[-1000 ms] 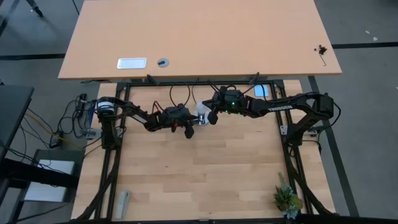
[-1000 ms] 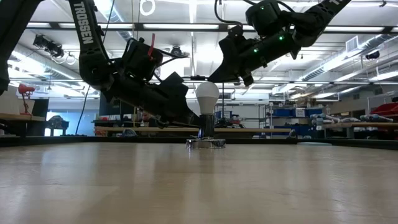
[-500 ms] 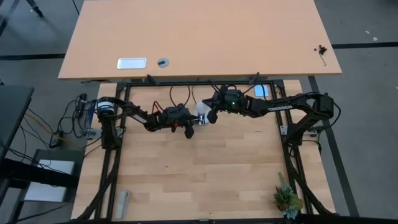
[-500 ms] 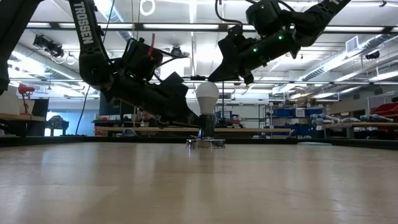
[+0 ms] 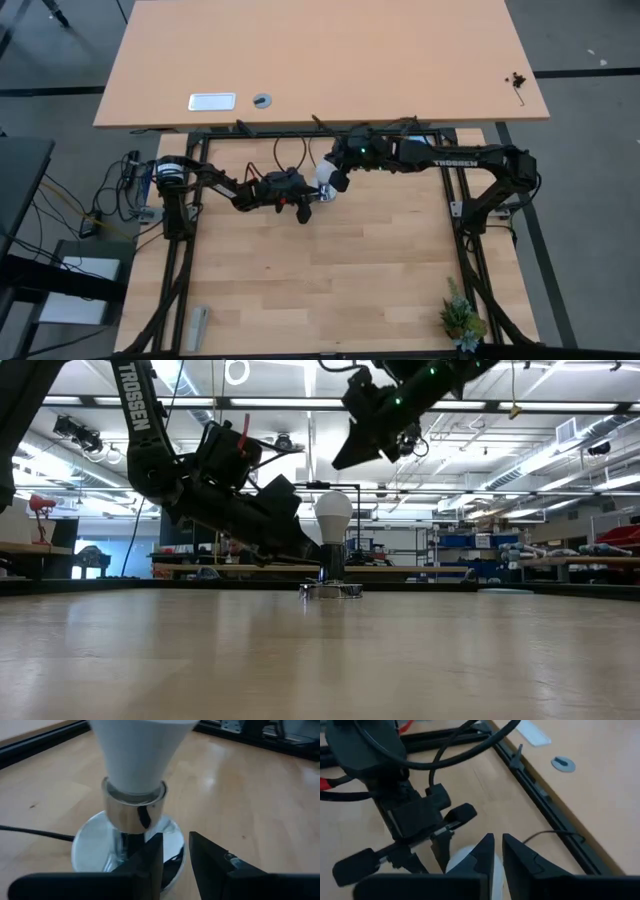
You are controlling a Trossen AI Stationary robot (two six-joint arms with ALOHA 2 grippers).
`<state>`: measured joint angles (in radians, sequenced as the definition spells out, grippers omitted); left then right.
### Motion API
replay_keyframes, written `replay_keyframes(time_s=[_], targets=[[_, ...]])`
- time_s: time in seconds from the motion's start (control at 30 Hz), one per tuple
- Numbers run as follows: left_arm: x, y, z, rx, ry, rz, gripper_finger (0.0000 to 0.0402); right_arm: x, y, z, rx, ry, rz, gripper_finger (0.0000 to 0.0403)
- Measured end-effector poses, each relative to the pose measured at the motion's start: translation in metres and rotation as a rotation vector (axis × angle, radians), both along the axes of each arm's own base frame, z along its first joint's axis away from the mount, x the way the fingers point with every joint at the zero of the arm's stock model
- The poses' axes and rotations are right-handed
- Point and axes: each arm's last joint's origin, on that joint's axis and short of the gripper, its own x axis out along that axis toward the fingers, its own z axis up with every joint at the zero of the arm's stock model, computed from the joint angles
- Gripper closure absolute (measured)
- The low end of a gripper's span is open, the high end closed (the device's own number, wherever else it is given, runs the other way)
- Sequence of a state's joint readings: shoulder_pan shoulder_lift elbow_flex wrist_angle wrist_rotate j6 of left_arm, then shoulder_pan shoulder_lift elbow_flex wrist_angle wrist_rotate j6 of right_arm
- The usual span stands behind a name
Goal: Screw lightbulb
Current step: Insert the lightbulb into the lamp
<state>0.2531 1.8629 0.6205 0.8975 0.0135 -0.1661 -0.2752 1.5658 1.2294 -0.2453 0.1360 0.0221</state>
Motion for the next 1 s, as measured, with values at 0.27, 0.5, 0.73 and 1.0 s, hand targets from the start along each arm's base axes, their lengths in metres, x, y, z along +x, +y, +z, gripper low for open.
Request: replay_keyframes(time_s=[0.27, 0.5, 0.73, 1.0], targets=[[0.001, 0.000, 0.002, 0.004, -0.024, -0.008, 0.0303, -0.008, -0.001, 0.039, 0.071, 0.117, 0.112, 0.0296], [0.001, 0.000, 0.005, 0.011, -0.043, -0.010, 0.0303, -0.011, 0.001, 0.046, 0.086, 0.148, 0.184, 0.0218], [0.000, 0.000, 0.003, 0.007, -0.022, -0.010, 0.0303, -0.012, 0.000, 0.045, 0.075, 0.167, 0.161, 0.0161], [0.001, -0.007, 0.001, 0.071, 0.017, -0.058, 0.0303, -0.012, 0.001, 0.045, 0.074, 0.168, 0.160, 0.0153]])
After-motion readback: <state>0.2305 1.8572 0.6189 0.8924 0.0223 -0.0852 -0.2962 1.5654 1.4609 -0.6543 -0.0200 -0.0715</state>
